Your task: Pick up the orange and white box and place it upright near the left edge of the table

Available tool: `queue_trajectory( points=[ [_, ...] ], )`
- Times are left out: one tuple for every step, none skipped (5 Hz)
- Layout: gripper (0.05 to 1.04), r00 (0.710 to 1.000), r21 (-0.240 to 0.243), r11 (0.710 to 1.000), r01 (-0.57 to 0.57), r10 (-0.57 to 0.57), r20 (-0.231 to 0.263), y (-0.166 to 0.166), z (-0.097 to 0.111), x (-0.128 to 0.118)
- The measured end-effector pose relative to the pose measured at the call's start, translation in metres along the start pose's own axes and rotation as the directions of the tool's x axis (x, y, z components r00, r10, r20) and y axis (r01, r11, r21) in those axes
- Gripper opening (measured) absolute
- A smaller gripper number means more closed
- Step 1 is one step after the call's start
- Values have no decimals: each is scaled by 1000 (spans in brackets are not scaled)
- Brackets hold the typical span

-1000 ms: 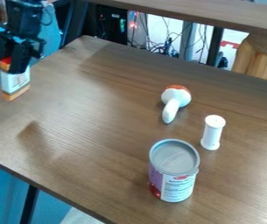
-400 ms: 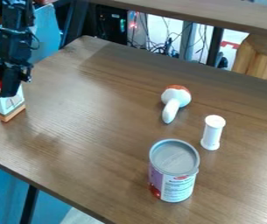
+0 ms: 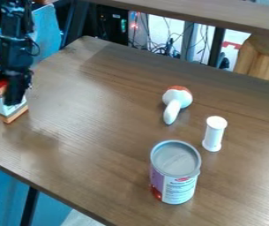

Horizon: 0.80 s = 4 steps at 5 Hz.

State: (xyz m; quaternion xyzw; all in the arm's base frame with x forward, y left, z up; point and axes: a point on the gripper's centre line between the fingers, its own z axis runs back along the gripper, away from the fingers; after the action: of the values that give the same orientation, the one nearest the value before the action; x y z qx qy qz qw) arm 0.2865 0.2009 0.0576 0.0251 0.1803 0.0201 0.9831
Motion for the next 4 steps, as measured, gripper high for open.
queue_trajectory(
  points=[
    [1000,999,-2,1000,-23,23,42,-1,3,3],
    [1003,994,31,998,-61,58,98,1,22,-1],
    [1000,989,57,997,-54,46,139,-7,40,-1],
    [1000,980,99,995,-27,7,200,-24,65,2]
  ],
)
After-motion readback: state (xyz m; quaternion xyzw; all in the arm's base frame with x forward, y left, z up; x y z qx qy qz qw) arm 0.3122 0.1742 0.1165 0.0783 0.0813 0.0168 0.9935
